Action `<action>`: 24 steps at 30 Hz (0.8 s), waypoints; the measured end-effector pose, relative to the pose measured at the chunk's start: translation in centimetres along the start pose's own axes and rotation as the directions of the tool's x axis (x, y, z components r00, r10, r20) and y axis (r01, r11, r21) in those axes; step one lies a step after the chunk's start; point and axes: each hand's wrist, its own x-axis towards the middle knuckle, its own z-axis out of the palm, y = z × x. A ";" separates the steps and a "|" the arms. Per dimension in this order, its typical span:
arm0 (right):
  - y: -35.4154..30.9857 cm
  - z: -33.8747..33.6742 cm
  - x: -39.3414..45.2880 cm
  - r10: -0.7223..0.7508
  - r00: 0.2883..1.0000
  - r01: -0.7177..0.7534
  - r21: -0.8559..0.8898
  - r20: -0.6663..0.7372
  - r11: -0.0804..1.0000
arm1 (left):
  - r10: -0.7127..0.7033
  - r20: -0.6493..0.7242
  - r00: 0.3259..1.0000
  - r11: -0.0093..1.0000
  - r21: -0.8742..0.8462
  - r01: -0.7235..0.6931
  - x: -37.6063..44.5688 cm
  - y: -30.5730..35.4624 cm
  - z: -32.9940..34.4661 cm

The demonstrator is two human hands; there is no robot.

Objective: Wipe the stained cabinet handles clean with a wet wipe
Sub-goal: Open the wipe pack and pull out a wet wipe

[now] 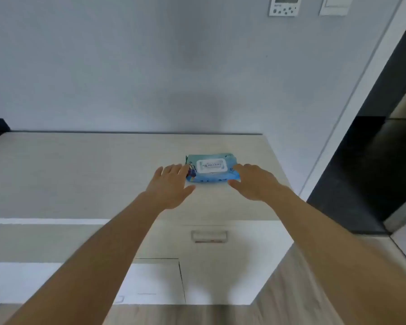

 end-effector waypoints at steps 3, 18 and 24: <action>0.8 1.3 3.6 -0.013 0.997 0.009 0.054 0.078 0.998 | -0.048 0.047 0.998 0.998 -0.034 0.049 3.3 -0.2 1.7; 3.5 7.6 10.9 -0.195 0.974 0.208 0.122 -0.112 0.970 | -0.027 0.101 0.995 0.984 -0.171 0.044 11.0 -1.1 9.2; 3.8 8.0 9.8 -0.225 0.949 0.258 0.137 -0.222 0.956 | -0.004 0.073 0.997 0.992 -0.127 0.013 8.6 -1.4 10.4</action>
